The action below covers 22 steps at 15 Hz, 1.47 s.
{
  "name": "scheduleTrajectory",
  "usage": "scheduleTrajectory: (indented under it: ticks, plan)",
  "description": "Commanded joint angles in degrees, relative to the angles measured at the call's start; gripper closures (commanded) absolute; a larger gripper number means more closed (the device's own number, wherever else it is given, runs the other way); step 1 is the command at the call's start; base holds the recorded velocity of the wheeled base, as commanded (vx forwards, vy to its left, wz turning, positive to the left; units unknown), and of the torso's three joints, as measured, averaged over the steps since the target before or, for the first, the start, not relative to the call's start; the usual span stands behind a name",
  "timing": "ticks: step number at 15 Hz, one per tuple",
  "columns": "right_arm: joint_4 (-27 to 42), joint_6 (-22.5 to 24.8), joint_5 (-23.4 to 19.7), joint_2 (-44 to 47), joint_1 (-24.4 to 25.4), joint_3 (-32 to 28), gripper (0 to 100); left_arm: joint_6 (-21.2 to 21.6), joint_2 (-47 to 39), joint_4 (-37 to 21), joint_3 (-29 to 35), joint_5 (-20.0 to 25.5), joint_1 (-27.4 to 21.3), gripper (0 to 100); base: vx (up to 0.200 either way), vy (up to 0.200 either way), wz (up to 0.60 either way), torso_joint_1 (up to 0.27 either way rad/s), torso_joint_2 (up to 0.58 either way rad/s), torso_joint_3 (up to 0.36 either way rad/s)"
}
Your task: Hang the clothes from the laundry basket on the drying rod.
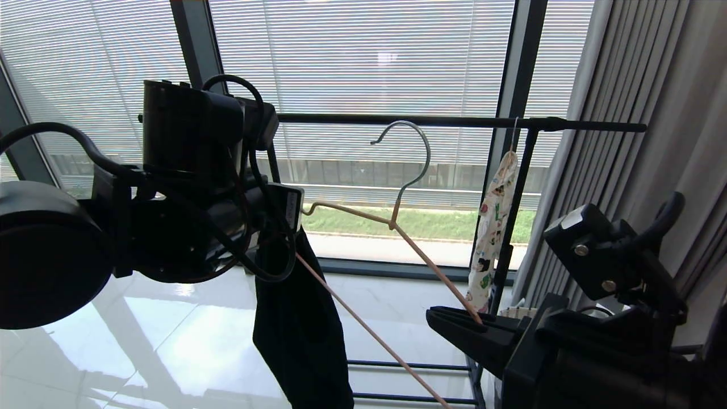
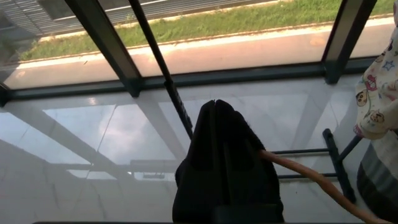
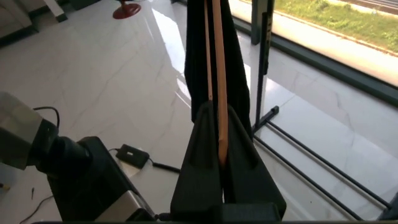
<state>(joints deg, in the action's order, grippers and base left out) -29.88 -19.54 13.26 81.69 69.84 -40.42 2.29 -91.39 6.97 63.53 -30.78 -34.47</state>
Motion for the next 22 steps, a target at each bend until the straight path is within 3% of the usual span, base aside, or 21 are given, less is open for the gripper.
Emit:
scheduleTrajectory:
  ticks: [1, 3, 6, 8, 13, 19, 20, 22]
  plan:
    - [-0.44, 0.03, 0.01, 3.21, -0.05, -1.94, 100, -0.09, 0.34, 0.06, 1.34, 0.02, -2.09, 100, 0.000, 0.000, 0.00, 0.000, 0.00, 0.000]
    - [-0.53, 0.12, 0.01, 6.11, -0.05, -4.31, 100, -0.09, 0.34, 0.06, 4.33, 0.55, -5.52, 100, 0.000, 0.000, 0.00, 0.000, 0.00, 0.000]
    - [-0.88, 0.29, 0.01, 8.84, -0.14, -6.60, 100, -0.09, 2.71, 0.06, 5.12, 5.73, -10.26, 100, 0.000, 0.000, 0.00, 0.000, 0.00, 0.000]
    - [-2.20, 0.29, 0.01, 9.98, -0.58, -6.77, 100, 0.34, 3.94, -0.03, 4.94, 8.46, -11.05, 100, 0.000, 0.000, 0.00, 0.000, 0.00, 0.000]
    - [-3.52, 0.21, 0.62, 11.65, -3.48, -6.77, 100, 3.60, 5.35, 0.06, 2.92, 8.72, -11.58, 100, 0.000, 0.000, 0.00, 0.000, 0.00, 0.000]
    - [-5.89, 0.12, 1.24, 12.27, -6.03, -6.86, 100, 3.68, 7.02, 0.06, 1.43, 8.81, -11.58, 100, 0.000, 0.000, 0.00, 0.000, 0.00, 0.000]
    - [-6.24, 0.21, 1.33, 12.35, -6.03, -6.86, 100, 3.60, 6.93, 0.15, 1.43, 8.81, -11.58, 0, 0.000, 0.000, 0.00, 0.000, 0.00, 0.000]
    - [-7.91, 1.00, 3.26, 13.06, -6.03, -6.77, 100, 3.77, 7.46, 0.15, 1.51, 8.90, -11.58, 0, 0.000, 0.000, 0.00, 0.000, 0.00, 0.000]
